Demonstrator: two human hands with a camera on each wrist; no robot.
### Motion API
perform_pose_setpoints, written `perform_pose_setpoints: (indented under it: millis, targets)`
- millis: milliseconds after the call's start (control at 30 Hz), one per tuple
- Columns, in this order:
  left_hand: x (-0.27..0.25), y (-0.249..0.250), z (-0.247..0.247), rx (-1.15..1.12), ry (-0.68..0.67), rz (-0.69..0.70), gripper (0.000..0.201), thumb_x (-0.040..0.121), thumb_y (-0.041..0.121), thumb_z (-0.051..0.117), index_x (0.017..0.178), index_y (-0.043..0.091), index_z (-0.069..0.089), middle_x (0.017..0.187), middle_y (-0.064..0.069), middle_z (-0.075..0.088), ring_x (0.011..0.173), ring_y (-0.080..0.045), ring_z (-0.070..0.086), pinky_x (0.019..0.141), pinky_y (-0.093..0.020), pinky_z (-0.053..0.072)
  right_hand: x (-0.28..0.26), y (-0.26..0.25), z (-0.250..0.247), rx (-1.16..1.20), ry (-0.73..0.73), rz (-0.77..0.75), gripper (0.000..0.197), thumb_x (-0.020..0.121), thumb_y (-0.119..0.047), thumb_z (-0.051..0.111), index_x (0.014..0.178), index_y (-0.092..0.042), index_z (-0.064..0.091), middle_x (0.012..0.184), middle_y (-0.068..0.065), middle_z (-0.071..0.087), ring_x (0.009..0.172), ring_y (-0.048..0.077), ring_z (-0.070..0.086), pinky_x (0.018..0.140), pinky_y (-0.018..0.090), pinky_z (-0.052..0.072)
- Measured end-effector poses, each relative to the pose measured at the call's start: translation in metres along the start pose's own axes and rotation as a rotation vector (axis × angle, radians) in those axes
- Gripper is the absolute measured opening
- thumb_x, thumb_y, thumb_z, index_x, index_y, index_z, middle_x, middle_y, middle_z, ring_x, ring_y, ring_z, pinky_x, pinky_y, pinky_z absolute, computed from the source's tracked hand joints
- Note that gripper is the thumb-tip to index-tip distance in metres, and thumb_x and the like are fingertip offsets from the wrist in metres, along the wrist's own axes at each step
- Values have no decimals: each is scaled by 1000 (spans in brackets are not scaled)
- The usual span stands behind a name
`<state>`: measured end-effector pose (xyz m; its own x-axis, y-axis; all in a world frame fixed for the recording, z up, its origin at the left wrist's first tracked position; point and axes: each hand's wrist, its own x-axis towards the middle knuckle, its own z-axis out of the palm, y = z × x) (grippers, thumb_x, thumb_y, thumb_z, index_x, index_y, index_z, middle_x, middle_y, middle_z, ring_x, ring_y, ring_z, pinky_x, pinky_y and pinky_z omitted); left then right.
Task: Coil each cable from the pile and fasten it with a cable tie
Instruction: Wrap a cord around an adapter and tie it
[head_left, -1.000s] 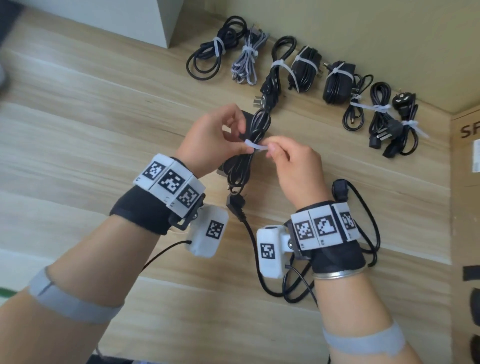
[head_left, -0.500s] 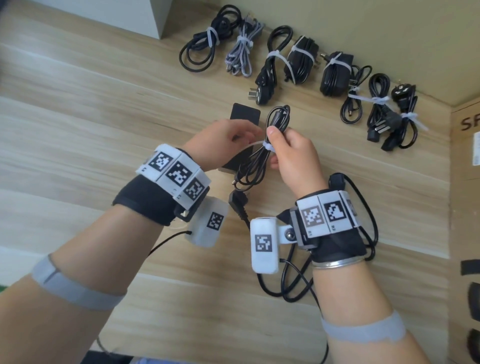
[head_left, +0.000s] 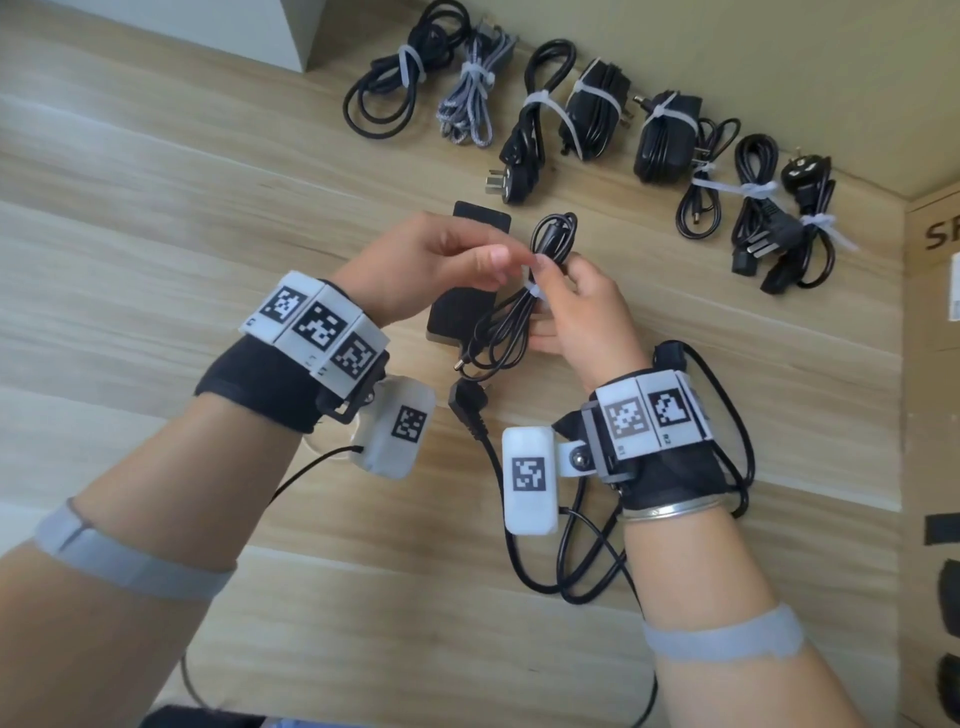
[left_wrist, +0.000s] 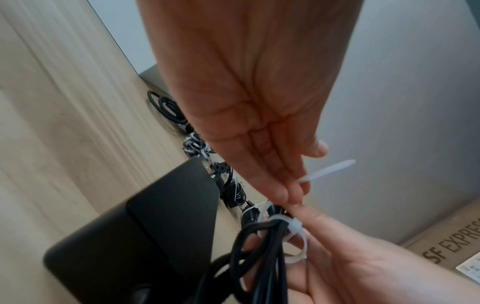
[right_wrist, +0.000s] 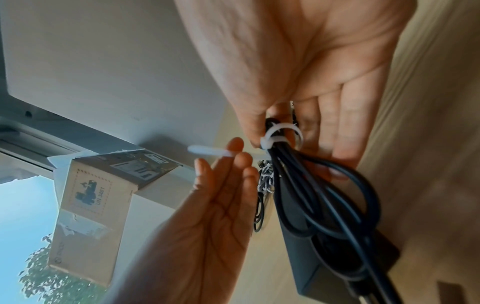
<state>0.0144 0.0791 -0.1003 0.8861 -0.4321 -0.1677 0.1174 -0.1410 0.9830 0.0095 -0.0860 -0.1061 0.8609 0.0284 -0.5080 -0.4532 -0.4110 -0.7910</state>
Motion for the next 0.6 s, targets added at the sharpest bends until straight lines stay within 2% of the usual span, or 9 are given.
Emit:
perform_pose_setpoints:
  millis: [100,167,267,333,400,433,467,533,600]
  targets:
    - [1,-2,2,-84,-22,-2,28,96,5,40,116,18,55,96,-6,65,88,-2,62,86,-17,51,1,-1,3,-57,-26,-39,37,94,-43,43,111,-11,52,103,16,65,79,33,69,72,51,57]
    - [4,-3,4,-10,6,37,27,93,3,45,100,22,62,88,-2,65,80,0,60,78,-15,52,0,-4,4,-61,-35,-58,38,94,-42,42,107,-7,50,101,20,65,76,36,68,71,56,54]
    - [7,-8,2,184,83,128,24,90,5,53,84,28,59,79,8,55,64,5,51,61,-11,44,0,-5,5,-15,-62,-70,39,90,-47,45,102,-10,49,103,17,65,78,37,68,73,58,53]
    - [7,-12,-1,207,120,151,20,89,8,56,83,28,56,91,8,49,62,5,48,58,-10,42,0,-3,3,37,-76,-74,28,89,-46,49,95,-18,48,104,13,65,85,38,66,74,51,55]
    - [5,-13,-3,144,112,133,11,88,17,55,83,27,54,96,2,54,59,0,49,52,-13,41,0,-1,-1,132,-104,-66,14,92,-32,54,95,-21,46,103,13,65,92,36,65,73,41,55]
    - [5,-13,-5,116,100,121,8,88,21,52,82,26,53,90,2,60,55,-6,49,48,-15,39,0,1,-3,174,-133,-65,13,92,-26,57,97,-22,46,101,13,66,91,33,66,74,40,55]
    - [4,-13,-7,109,92,117,8,88,22,49,82,26,52,81,11,62,52,-8,48,45,-15,36,-1,3,-4,185,-161,-74,18,89,-23,60,99,-23,45,99,13,68,89,31,67,78,40,55]
    - [3,-12,-11,105,74,128,5,89,24,49,84,25,50,67,17,59,48,-3,42,43,-14,34,-2,6,-5,141,-181,-104,32,84,-14,68,103,-24,45,95,13,72,87,27,69,85,37,53]
    - [2,-11,-15,118,74,131,2,87,28,52,87,28,49,62,17,58,50,-1,42,47,-13,35,-3,7,-5,100,-158,-124,39,80,-9,71,106,-24,45,89,9,73,84,19,70,85,32,53]
